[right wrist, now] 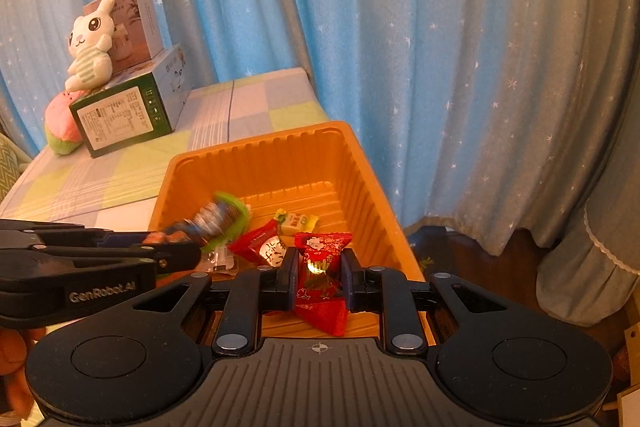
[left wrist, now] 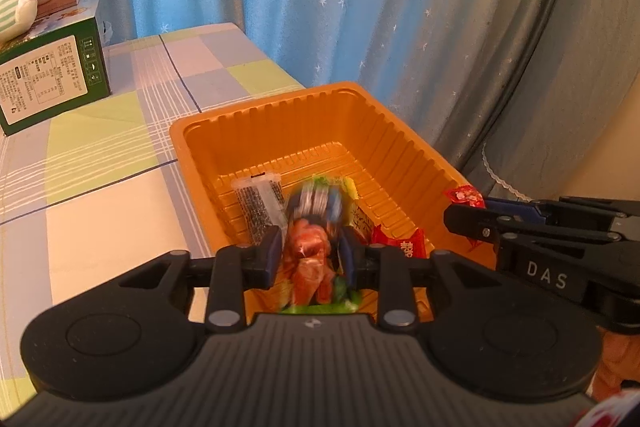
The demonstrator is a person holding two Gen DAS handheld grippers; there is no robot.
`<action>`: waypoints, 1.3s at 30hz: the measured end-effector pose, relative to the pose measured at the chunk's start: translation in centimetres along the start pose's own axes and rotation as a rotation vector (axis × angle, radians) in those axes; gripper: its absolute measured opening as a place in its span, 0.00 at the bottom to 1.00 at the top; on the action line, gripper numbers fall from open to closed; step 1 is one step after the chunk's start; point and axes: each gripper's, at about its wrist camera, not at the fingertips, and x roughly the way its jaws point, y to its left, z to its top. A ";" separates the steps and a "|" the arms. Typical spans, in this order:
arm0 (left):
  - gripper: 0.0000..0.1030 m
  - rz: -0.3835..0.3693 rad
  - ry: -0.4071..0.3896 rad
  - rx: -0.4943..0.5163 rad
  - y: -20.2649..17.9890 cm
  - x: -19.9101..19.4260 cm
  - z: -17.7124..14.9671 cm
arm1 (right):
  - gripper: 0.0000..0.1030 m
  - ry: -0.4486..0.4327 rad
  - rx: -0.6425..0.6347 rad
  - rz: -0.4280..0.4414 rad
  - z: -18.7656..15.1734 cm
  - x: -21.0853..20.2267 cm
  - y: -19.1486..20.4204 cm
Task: Organize snacks
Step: 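Lower and release the snack bar with the left tool while the right tool drops the red candy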
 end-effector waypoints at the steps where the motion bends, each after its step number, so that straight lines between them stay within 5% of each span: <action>1: 0.34 -0.003 0.003 -0.004 0.1 0.0 -0.1 | 0.21 0.001 0.001 0.002 0.0 0.0 0.0; 29: 0.34 0.039 -0.020 -0.012 1.1 -2.0 -0.7 | 0.22 0.036 0.071 0.110 1.0 0.5 0.7; 31: 0.35 0.046 -0.019 -0.016 1.3 -2.1 -0.7 | 0.31 0.038 0.099 0.114 1.0 0.7 0.4; 33: 0.45 0.055 -0.021 -0.021 1.6 -2.3 -0.7 | 0.58 0.027 0.122 0.111 1.0 0.5 0.2; 39: 0.63 0.079 -0.029 -0.014 1.9 -3.1 -0.7 | 0.58 0.009 0.132 0.093 1.0 -0.5 -0.4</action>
